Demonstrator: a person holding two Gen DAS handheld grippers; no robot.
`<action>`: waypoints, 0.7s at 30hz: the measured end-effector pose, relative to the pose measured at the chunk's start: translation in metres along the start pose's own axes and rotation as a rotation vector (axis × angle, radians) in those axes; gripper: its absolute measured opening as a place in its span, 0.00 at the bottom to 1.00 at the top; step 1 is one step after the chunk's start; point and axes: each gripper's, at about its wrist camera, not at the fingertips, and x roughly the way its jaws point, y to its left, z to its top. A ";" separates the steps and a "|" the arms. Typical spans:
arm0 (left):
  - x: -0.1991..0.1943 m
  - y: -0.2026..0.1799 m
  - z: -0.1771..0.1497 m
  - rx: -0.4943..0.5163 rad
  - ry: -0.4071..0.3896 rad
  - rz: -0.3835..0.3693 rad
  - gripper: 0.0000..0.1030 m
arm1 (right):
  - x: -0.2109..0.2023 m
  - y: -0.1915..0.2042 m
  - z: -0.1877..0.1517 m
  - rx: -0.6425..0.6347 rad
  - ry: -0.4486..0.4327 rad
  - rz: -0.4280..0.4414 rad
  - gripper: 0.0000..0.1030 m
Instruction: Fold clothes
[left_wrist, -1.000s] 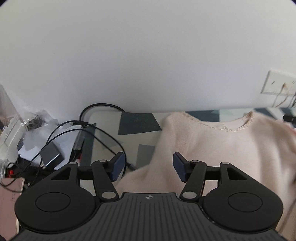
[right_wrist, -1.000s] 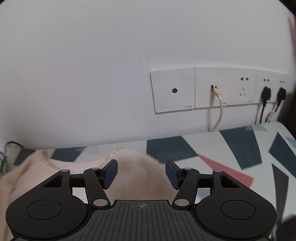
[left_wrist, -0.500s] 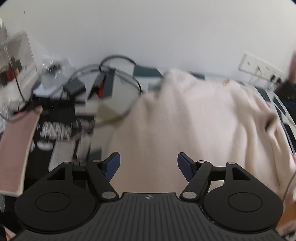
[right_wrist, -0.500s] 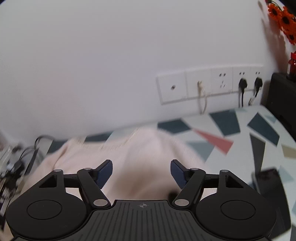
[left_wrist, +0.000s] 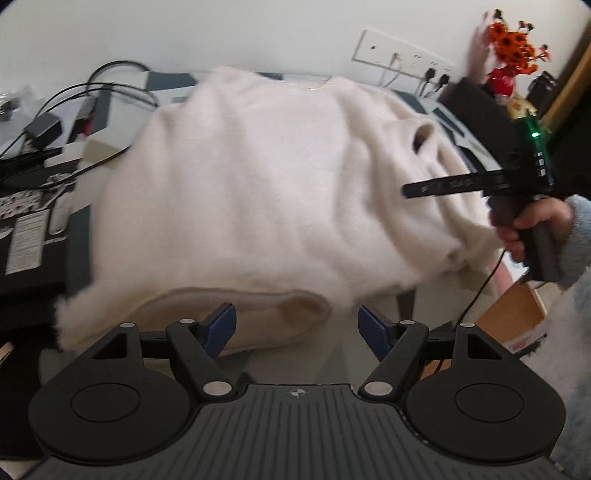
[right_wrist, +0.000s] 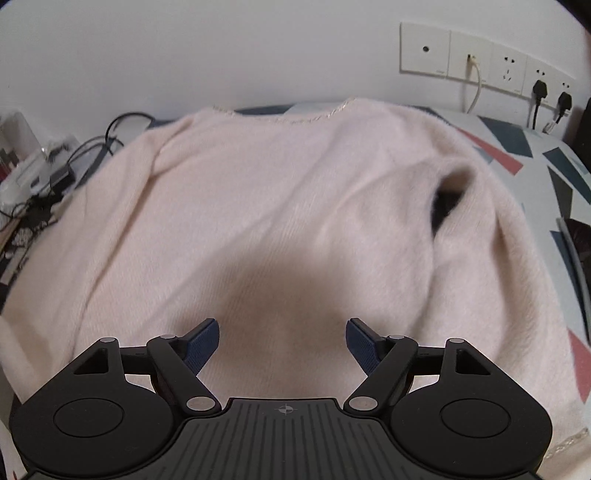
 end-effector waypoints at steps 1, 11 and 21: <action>0.009 -0.002 0.000 0.006 0.007 0.002 0.74 | 0.002 0.001 0.000 -0.002 0.001 -0.008 0.71; 0.049 -0.010 0.016 0.002 -0.053 0.052 0.10 | 0.015 0.008 0.006 -0.049 -0.004 -0.058 0.71; -0.070 0.115 0.102 -0.312 -0.518 0.456 0.09 | 0.018 0.007 0.008 -0.056 0.003 -0.054 0.71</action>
